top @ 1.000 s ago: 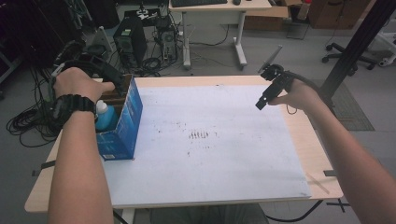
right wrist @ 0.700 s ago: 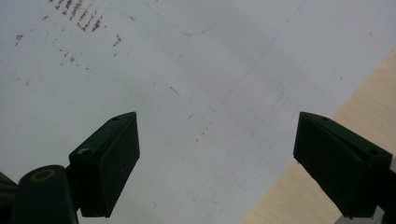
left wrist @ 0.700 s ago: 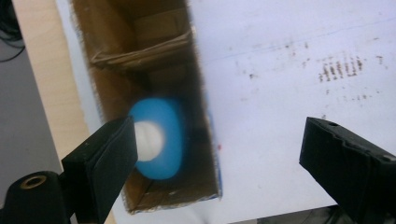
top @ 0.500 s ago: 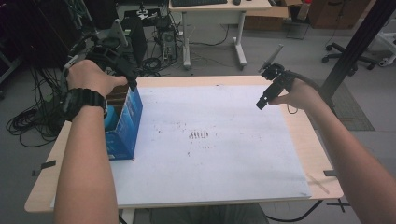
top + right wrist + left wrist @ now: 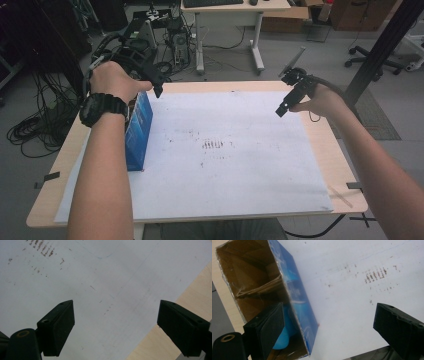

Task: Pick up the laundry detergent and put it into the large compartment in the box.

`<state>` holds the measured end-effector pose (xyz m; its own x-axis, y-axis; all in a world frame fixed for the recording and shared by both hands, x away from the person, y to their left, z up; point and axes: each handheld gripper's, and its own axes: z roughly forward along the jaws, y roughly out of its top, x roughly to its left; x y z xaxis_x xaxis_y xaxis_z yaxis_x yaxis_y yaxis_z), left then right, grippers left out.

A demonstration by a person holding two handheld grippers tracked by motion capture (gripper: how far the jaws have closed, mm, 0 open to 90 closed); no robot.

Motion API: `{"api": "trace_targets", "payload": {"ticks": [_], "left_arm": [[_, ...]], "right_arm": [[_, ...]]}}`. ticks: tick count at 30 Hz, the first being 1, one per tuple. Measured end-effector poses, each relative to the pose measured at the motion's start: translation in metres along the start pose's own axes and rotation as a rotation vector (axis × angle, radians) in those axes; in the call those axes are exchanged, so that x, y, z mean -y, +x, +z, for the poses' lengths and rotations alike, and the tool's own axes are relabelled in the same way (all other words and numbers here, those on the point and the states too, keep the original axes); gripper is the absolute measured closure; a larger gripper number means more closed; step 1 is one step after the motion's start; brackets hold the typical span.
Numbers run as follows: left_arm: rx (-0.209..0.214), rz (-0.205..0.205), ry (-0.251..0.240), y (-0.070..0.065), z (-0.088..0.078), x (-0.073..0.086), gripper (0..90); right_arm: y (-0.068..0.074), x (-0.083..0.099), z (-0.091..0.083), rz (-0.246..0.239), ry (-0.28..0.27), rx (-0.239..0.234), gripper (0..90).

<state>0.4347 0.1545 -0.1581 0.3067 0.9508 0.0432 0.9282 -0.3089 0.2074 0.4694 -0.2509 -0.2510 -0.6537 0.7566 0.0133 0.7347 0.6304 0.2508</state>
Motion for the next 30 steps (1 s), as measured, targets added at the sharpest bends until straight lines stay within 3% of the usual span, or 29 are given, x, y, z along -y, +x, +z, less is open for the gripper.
{"api": "trace_targets", "payload": {"ticks": [30], "left_arm": [[0.017,0.079,0.043,-0.047,0.019,-0.023,8.9]], "right_arm": [[0.000,0.002,-0.002,-0.003,-0.004,0.000,14.2]]}}
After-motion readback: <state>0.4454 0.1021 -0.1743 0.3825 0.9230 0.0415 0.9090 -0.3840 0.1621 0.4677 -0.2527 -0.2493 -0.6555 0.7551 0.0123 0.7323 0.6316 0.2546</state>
